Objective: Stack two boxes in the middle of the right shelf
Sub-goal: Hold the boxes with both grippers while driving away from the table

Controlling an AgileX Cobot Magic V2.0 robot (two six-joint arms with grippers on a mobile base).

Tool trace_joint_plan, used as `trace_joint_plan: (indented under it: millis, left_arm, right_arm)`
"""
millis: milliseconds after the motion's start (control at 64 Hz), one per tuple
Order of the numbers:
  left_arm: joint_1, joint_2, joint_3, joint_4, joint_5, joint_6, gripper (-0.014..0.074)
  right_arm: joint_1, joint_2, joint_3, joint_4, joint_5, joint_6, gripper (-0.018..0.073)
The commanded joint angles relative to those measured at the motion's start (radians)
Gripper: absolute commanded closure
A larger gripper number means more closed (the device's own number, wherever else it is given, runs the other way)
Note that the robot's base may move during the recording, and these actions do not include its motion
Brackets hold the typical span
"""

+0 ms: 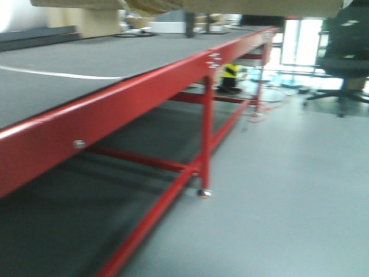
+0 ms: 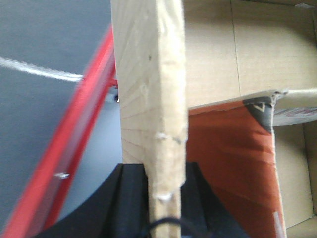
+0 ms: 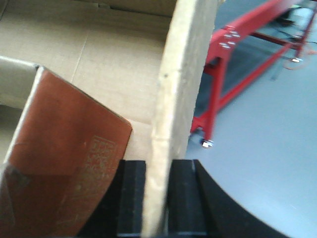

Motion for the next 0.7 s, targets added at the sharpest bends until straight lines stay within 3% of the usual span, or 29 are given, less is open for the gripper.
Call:
trace_joint_plan:
  millis: [0,687]
  left_arm:
    - [0.004,-0.016,-0.011,0.029,-0.07,-0.001,0.0708]
    - [0.004,-0.016,-0.011,0.029,-0.07,-0.001,0.0708]
  right_arm:
    - [-0.01,-0.009,-0.01,-0.038,-0.025,-0.011,0.0713]
    - [-0.01,-0.009,-0.01,-0.038,-0.025,-0.011,0.0713]
